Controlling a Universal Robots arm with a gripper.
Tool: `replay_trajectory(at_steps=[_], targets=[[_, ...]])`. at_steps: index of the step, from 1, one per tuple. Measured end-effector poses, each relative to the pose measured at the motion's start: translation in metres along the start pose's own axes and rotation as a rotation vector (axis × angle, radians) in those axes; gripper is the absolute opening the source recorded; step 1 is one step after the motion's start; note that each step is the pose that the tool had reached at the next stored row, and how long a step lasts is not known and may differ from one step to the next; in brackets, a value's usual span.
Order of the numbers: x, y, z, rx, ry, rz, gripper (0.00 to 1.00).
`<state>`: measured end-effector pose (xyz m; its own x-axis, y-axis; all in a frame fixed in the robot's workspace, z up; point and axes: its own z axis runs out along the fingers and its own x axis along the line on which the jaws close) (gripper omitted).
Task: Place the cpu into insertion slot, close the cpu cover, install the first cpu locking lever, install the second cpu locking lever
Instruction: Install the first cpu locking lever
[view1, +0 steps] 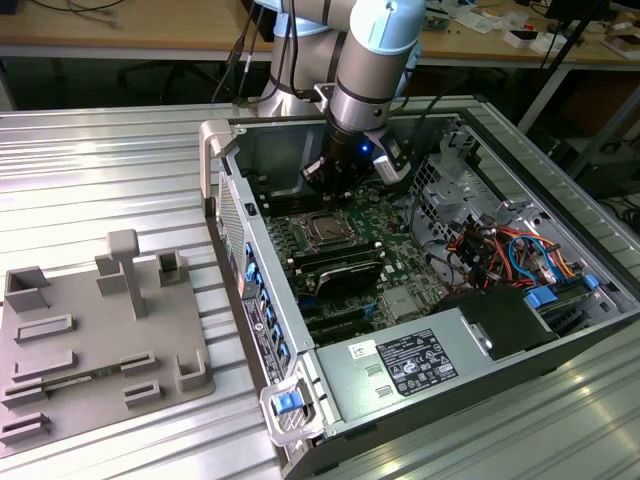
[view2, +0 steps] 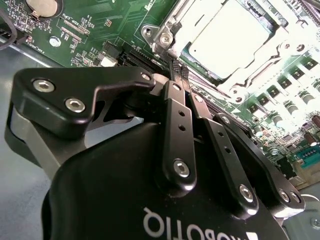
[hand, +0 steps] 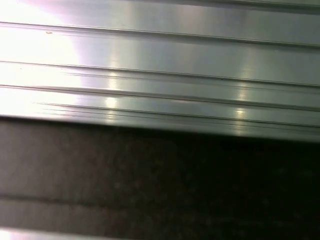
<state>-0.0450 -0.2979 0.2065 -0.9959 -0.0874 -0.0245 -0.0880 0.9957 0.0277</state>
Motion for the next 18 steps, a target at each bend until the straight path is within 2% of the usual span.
replay_trajectory(at_steps=[18], targets=[[-0.0005, 0.0022, 0.0005, -0.0003, -0.0001, -0.002, 0.11]])
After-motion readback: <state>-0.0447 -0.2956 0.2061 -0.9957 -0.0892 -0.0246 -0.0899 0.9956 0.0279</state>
